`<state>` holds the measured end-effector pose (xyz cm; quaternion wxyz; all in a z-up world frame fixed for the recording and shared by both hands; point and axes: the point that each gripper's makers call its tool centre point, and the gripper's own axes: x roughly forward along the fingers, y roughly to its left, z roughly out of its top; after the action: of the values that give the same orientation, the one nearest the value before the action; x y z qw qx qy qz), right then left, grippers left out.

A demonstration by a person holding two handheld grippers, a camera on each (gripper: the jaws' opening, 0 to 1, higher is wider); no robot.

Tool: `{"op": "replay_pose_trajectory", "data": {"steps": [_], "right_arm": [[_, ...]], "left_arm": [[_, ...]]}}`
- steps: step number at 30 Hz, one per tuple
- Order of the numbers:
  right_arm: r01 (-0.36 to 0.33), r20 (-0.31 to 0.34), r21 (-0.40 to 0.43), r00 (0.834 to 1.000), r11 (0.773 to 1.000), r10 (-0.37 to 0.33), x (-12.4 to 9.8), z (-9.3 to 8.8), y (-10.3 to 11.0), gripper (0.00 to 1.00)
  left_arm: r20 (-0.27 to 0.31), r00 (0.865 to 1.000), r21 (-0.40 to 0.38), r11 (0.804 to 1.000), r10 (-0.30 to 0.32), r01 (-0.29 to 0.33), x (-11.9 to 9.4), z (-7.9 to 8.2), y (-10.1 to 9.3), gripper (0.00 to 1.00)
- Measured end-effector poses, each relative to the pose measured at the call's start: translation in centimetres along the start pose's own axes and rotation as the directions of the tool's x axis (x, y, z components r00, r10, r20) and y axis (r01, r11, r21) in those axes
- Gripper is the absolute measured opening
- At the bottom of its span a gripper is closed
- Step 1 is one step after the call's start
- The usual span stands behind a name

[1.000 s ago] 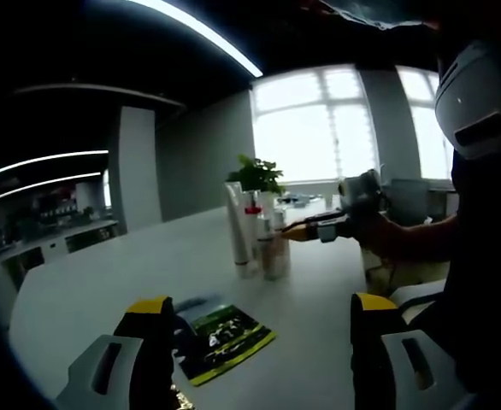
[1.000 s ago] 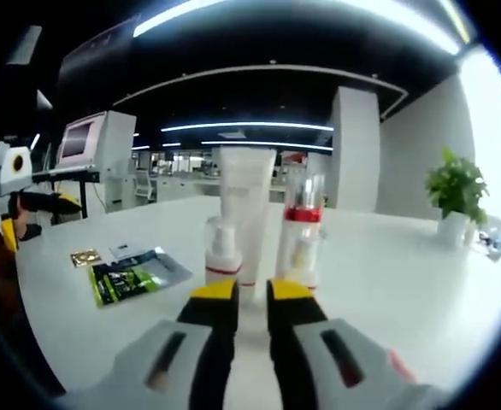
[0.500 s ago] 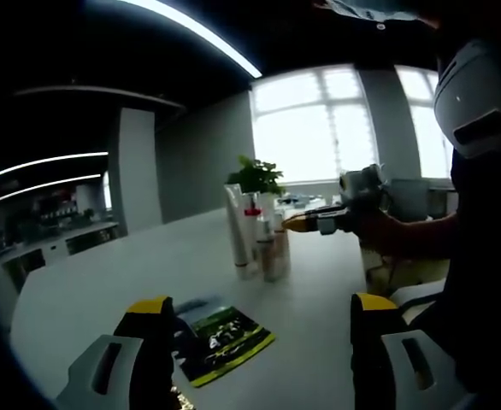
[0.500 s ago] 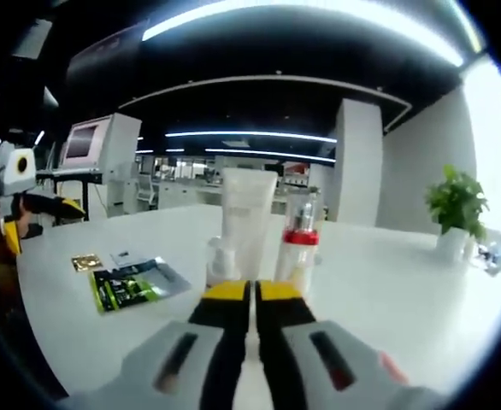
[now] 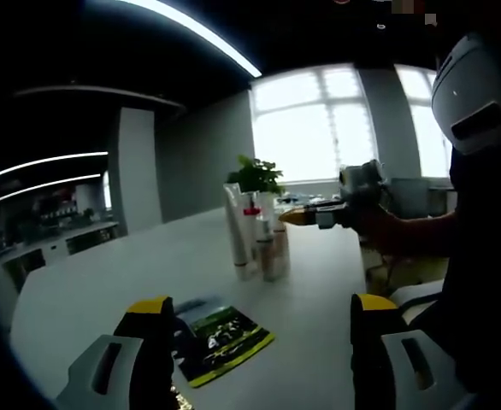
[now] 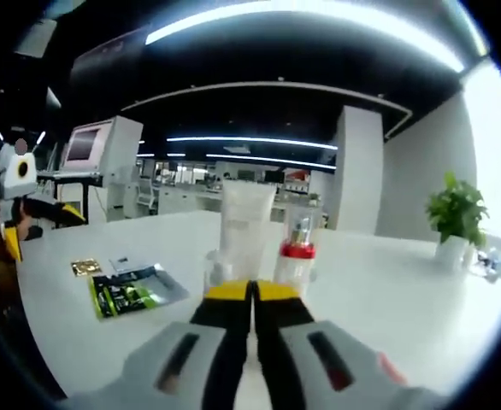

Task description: Arrange the skincare products in the storage area until every visible bottle or jar stands upright without overlapping.

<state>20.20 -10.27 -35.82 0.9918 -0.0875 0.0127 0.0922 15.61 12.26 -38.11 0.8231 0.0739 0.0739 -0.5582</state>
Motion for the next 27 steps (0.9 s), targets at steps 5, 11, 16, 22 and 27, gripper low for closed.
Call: {"op": "replay_pose_trajectory", "data": {"steps": [5, 11, 16, 22, 27], "right_arm": [[0.003, 0.017, -0.007, 1.000, 1.000, -0.003, 0.1, 0.5, -0.2, 0.01], [0.007, 0.035, -0.006, 0.999, 1.000, -0.007, 0.2, 1.2, -0.6, 0.01], [0.004, 0.046, -0.015, 0.999, 1.000, -0.003, 0.5, 1.7, -0.8, 0.01], [0.003, 0.052, -0.017, 0.999, 1.000, -0.002, 0.7, 2.0, -0.9, 0.01], [0.003, 0.058, -0.020, 0.998, 1.000, -0.002, 0.9, 2.5, -1.1, 0.01]], "left_arm": [[-0.004, 1.000, -0.003, 1.000, 0.003, -0.004, 0.0, -0.1, 0.1, 0.86], [-0.001, 1.000, -0.002, 1.000, 0.009, -0.009, 0.0, 0.0, 0.2, 0.86], [-0.005, 1.000, -0.004, 1.000, 0.007, -0.007, 0.2, -0.2, 0.1, 0.86], [-0.005, 1.000, -0.011, 1.000, 0.013, -0.013, 0.0, -0.3, 0.2, 0.86], [-0.010, 1.000, -0.011, 1.000, 0.011, -0.011, 0.2, -0.4, 0.0, 0.86]]}}
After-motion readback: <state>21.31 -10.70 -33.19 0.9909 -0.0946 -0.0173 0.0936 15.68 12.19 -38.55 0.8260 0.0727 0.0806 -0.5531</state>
